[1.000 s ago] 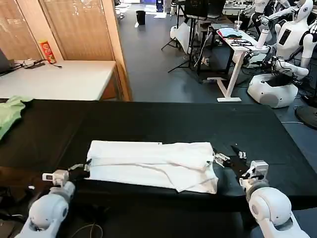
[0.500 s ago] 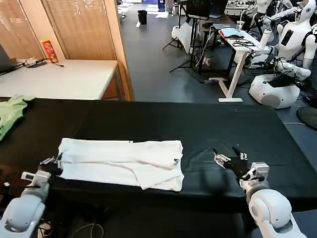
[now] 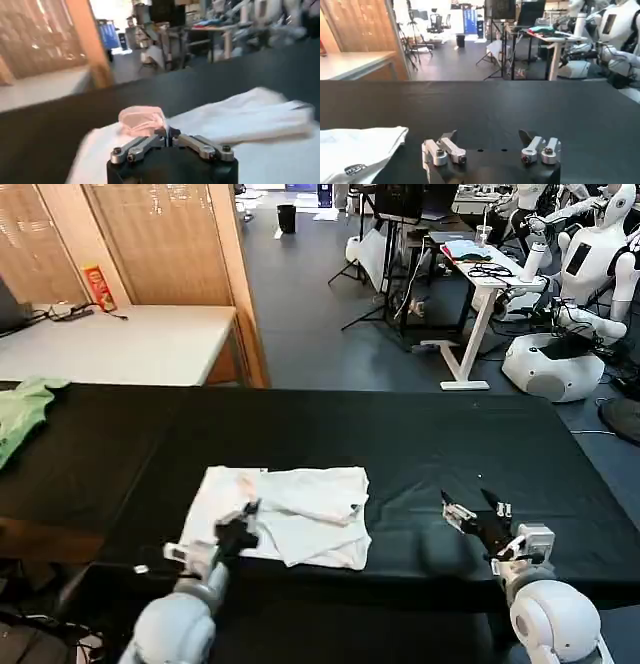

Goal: Fold and organize the clothes.

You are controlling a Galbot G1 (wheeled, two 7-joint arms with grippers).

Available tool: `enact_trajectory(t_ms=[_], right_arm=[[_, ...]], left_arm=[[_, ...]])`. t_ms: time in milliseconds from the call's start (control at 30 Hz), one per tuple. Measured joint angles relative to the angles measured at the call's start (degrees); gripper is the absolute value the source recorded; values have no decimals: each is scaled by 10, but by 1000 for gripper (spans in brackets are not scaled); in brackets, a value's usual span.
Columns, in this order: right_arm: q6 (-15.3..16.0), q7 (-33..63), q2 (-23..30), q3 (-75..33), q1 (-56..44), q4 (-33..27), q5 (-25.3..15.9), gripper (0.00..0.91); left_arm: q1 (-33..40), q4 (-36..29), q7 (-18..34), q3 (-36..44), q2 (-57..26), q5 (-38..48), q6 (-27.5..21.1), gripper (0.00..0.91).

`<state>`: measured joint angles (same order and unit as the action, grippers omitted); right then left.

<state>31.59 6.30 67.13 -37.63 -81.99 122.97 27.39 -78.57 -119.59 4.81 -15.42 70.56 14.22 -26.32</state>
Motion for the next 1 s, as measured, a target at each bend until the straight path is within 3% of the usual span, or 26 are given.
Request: enact_trajectory(t_ms=[300, 633, 667, 700, 733, 1000], right_arm=[[-4, -10, 7, 1, -6, -6, -11, 878], [-5, -13, 6, 12, 0, -12, -16, 878], [-5, -13, 6, 14, 2, -13, -17, 878], [-5, -15, 6, 16, 3, -14, -18, 878], [-6, -16, 6, 17, 3, -15, -18, 878], [-13, -47, -19, 49, 26, -28, -10, 878]], left_arm=[[34, 14, 6, 105, 77, 23, -1, 0], [55, 54, 2, 116, 114, -4, 17, 0], [56, 58, 2, 116, 117, -4, 17, 29], [57, 60, 2, 116, 120, -4, 17, 546], [57, 63, 2, 117, 123, -4, 17, 878], [62, 92, -5, 124, 152, -8, 47, 878]])
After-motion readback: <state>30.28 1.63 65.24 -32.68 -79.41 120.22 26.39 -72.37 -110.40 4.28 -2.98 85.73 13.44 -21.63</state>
